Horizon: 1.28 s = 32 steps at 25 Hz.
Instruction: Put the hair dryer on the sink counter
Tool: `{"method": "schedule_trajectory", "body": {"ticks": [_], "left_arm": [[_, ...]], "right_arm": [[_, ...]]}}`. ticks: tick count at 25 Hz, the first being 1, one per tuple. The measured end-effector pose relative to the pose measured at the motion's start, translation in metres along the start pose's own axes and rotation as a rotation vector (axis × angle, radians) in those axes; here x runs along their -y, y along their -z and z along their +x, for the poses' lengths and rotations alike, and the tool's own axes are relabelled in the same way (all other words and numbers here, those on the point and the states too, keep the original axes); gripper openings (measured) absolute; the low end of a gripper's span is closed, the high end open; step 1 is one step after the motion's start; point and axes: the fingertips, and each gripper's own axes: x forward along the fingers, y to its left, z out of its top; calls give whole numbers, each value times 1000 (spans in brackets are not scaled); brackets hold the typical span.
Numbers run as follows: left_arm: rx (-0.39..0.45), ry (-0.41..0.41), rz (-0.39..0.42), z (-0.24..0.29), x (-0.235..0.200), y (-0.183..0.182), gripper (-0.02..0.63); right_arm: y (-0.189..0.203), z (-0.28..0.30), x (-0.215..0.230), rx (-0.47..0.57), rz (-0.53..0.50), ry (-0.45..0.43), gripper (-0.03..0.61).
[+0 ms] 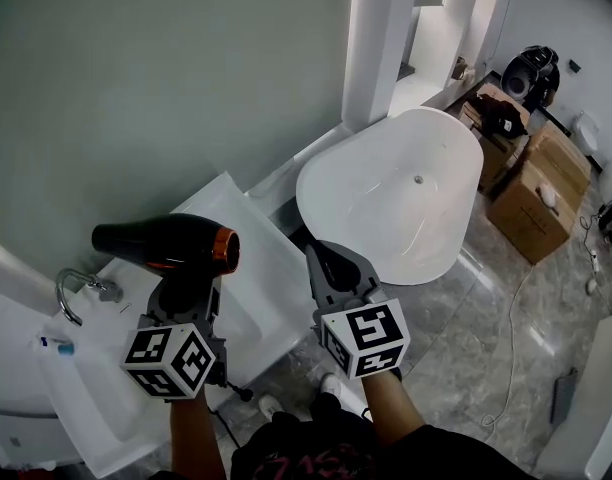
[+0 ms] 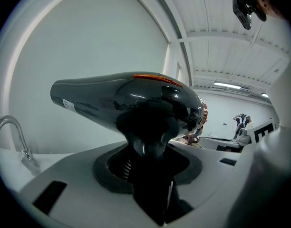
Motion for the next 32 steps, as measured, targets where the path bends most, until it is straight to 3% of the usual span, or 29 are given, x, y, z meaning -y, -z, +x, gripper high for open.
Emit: {"method": "schedule_trajectory", "body": {"ticks": [11, 25, 32], "left_arm": [[-66, -6, -30, 52, -9, 20, 169], [-200, -26, -113, 109, -39, 72, 169], [-305, -17, -24, 131, -39, 109, 169]], "right_arm": [[27, 27, 15, -63, 15, -12, 21], [62, 64, 23, -136, 52, -23, 21], [87, 65, 30, -183, 81, -15, 21]]}}
